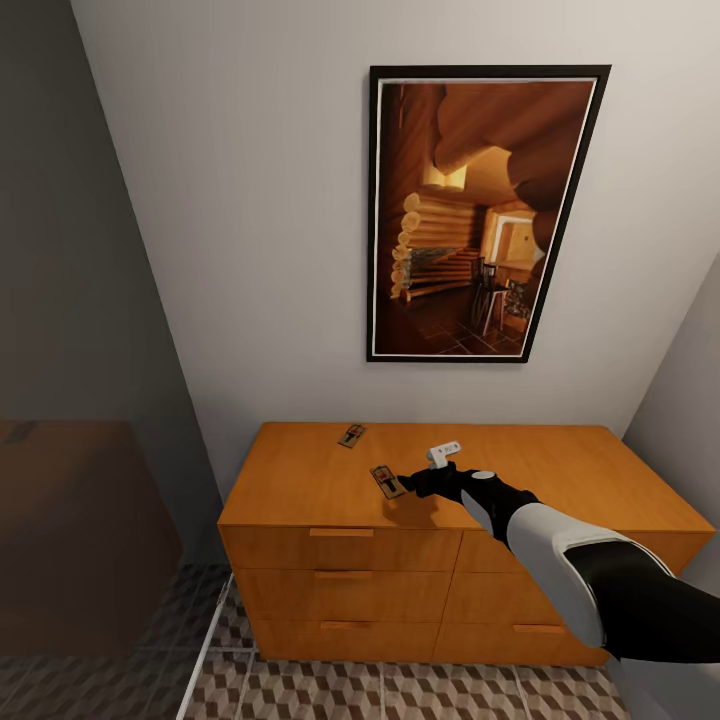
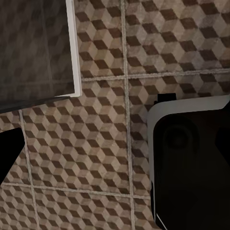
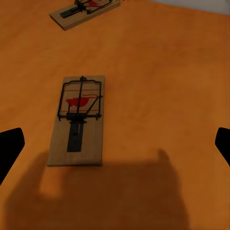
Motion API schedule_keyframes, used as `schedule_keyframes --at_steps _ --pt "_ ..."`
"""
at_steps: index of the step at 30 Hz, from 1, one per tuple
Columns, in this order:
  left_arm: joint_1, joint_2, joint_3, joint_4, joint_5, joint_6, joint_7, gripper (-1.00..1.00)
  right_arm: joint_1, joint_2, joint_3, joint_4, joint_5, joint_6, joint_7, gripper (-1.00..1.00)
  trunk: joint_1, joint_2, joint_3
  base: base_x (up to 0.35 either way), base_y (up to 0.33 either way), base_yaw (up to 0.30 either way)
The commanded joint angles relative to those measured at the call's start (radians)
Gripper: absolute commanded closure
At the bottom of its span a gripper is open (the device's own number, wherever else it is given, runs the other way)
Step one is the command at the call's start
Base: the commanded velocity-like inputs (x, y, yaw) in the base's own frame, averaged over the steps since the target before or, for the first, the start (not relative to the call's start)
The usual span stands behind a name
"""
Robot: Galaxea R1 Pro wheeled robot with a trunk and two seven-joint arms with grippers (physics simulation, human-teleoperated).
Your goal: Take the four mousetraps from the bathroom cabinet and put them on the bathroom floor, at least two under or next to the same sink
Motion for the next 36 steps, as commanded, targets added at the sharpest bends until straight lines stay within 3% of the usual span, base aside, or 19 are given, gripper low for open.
schedule_keyframes --at_steps 1,14,36 --pt "-0.002 -0.001 -0.008 0.004 0.008 -0.007 0.001 -1.0 -0.001 0.0 0.004 0.0 0.005 -0.002 0.0 -1.0 0.001 -0.002 -0.002 0.0 0.0 0.0" --pt "-0.002 -0.001 -0.008 0.004 0.008 -0.007 0.001 -1.0 -0.001 0.02 0.004 0.0 0.005 0.0 -0.004 -1.0 0.001 -0.002 -0.002 0.0 0.028 0.0" --pt "-0.002 -0.001 -0.008 0.005 0.008 -0.007 0.001 -1.0 -0.001 0.023 0.004 0.0 0.005 0.0 -0.007 -1.0 0.001 -0.002 -0.002 0.0 0.045 0.0"
